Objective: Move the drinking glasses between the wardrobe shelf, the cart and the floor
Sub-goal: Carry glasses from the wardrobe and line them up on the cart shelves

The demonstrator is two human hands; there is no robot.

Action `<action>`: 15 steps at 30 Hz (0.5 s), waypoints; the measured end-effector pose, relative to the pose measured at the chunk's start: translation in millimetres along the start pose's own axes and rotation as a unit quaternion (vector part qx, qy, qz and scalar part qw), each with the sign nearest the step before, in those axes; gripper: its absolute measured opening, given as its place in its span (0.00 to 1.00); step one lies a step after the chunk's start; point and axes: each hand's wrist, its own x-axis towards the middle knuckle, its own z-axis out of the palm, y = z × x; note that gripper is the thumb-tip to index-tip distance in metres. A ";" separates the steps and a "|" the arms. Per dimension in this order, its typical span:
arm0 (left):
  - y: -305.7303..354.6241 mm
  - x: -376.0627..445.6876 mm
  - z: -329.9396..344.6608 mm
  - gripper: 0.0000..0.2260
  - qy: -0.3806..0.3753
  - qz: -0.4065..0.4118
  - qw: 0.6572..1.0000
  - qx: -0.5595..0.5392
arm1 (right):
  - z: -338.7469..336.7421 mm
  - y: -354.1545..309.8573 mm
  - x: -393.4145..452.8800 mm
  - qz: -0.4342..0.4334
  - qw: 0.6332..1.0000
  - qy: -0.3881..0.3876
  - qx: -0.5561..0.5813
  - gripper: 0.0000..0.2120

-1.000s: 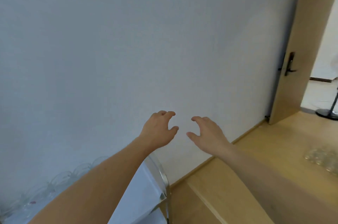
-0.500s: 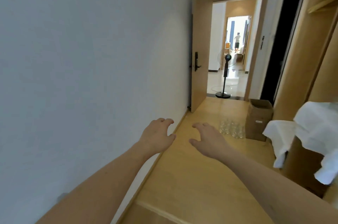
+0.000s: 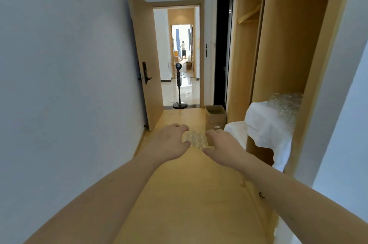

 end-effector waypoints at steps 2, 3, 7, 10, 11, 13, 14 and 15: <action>6.6 32.9 5.2 0.25 0.016 0.017 1.000 -0.007 | -5.2 21.1 21.5 0.012 1.000 0.017 -0.007 0.28; 9.7 51.0 8.2 0.25 0.024 0.024 0.999 -0.009 | -7.3 32.0 33.5 0.018 0.999 0.025 -0.010 0.28; 19.0 114.5 20.3 0.24 0.045 0.054 0.997 -0.015 | -10.6 69.7 76.3 0.038 0.997 0.062 -0.002 0.28; 28.4 160.2 31.5 0.23 0.033 0.071 0.997 -0.011 | -12.4 97.9 107.8 0.050 0.996 0.071 -0.002 0.27; 32.0 175.7 36.4 0.23 0.025 0.079 0.996 -0.010 | -13.4 108.7 118.8 0.055 0.996 0.068 -0.007 0.27; 37.3 202.7 47.3 0.23 0.011 0.093 0.996 -0.007 | -14.9 128.9 136.5 0.069 0.995 0.064 -0.015 0.27; 39.6 214.5 52.3 0.23 0.008 0.097 0.995 -0.008 | -16.1 138.2 143.6 0.074 0.995 0.061 -0.017 0.27; 41.9 224.7 57.3 0.23 0.007 0.101 0.995 -0.009 | -17.0 146.4 149.6 0.079 0.995 0.060 -0.018 0.27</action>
